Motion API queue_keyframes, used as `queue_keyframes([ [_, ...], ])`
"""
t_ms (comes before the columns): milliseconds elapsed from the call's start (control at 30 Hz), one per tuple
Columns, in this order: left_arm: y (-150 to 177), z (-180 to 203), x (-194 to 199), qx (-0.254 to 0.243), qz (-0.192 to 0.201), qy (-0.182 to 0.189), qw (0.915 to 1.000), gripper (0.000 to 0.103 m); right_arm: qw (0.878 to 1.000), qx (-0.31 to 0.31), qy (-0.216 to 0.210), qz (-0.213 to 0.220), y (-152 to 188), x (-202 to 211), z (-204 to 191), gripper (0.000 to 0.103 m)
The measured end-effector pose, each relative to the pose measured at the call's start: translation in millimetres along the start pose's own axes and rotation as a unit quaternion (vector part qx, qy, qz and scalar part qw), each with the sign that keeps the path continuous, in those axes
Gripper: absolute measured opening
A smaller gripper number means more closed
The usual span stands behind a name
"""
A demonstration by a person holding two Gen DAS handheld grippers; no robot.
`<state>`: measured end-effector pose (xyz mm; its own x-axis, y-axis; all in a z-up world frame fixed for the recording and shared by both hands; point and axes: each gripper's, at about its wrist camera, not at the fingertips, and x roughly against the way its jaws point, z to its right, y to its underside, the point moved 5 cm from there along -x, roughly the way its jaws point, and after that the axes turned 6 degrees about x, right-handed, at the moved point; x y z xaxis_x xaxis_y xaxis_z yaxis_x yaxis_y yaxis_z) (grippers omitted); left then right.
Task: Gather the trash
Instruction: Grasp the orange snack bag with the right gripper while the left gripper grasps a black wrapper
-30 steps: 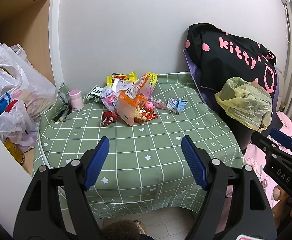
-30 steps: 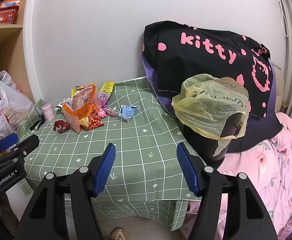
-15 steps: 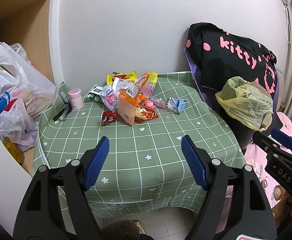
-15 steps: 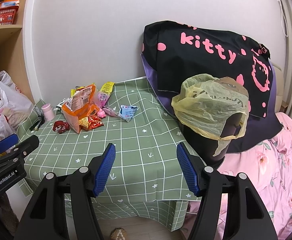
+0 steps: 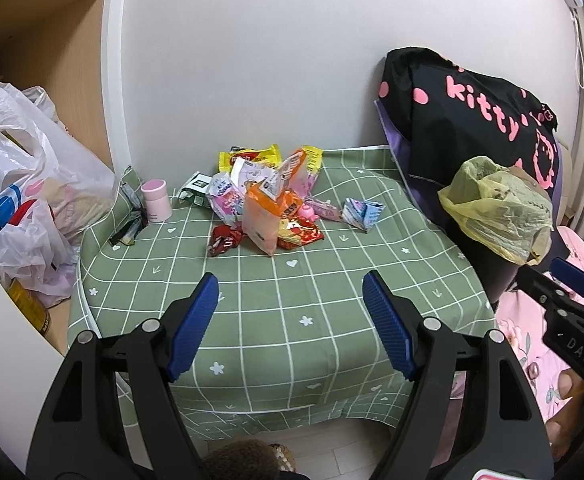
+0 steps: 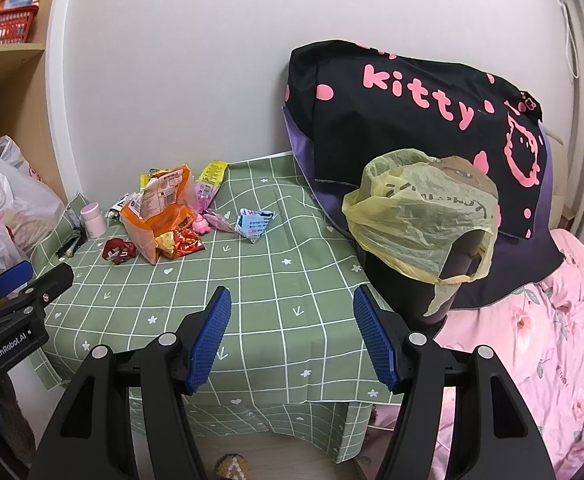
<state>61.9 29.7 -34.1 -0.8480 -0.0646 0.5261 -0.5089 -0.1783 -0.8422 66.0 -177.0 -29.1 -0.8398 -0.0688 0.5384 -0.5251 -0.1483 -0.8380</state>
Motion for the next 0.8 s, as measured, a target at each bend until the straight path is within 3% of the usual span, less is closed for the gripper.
queue_keyframes([
  [167,-6.0,-23.3,-16.0,0.016,0.004,-0.016,0.9997,0.071,1.000,0.007,-0.006,-0.006,-6.4,-14.4,1.8,0.060],
  [400,-39.7,-77.9,-72.7,0.056,0.000,-0.058,0.9967,0.071,0.998,0.027,-0.046,-0.028,-20.2,-58.1,-20.8,0.060],
  [700,-55.3,-135.2,-107.3,0.083,-0.021,-0.032,0.9958,0.075,0.985,0.087,-0.144,-0.044,-51.7,-122.8,-89.1,0.060],
  [800,-53.9,-147.1,-118.4,0.074,-0.031,-0.048,0.9956,0.075,0.978,0.101,-0.174,-0.049,-70.2,-145.5,-123.2,0.060],
])
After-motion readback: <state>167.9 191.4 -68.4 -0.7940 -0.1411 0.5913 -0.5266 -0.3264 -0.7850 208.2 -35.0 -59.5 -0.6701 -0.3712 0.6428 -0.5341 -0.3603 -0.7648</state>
